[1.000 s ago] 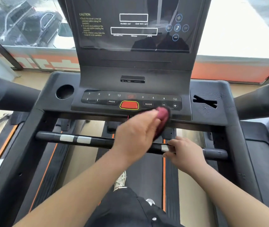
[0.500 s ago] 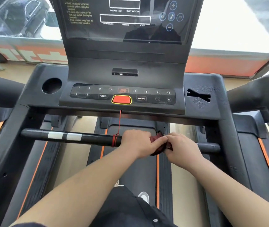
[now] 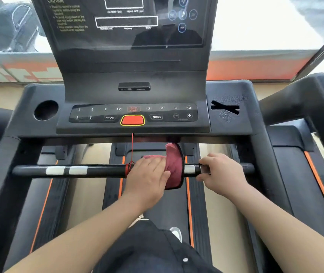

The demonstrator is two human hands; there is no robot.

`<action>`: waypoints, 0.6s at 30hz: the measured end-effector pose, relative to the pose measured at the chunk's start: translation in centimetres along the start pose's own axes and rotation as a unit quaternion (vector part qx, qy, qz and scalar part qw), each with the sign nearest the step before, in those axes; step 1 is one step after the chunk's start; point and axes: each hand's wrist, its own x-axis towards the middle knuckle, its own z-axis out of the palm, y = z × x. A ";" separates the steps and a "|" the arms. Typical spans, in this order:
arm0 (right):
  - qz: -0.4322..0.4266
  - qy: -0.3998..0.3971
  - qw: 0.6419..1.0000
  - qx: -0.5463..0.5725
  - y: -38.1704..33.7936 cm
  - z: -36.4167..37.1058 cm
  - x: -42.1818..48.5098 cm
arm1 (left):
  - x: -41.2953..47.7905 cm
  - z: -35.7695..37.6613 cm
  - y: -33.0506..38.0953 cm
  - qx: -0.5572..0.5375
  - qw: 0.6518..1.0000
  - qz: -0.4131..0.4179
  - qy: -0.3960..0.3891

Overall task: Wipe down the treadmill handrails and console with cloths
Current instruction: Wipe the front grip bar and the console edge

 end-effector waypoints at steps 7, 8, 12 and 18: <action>0.007 0.003 1.000 0.006 -0.1 0.1 0.0 | 6.5 -1.8 3.4 -0.021 0.977 -0.115 -0.178; 0.006 0.003 1.000 0.005 0.0 0.1 0.0 | 5.4 -1.5 3.4 0.009 0.985 -0.084 -0.151; 0.010 0.003 1.000 0.005 0.1 0.3 -0.1 | -0.1 0.6 1.7 -0.015 1.000 0.019 0.010; 0.011 -0.001 1.000 0.001 0.0 0.2 -0.1 | 3.1 -2.5 -1.1 -0.037 0.992 -0.083 -0.092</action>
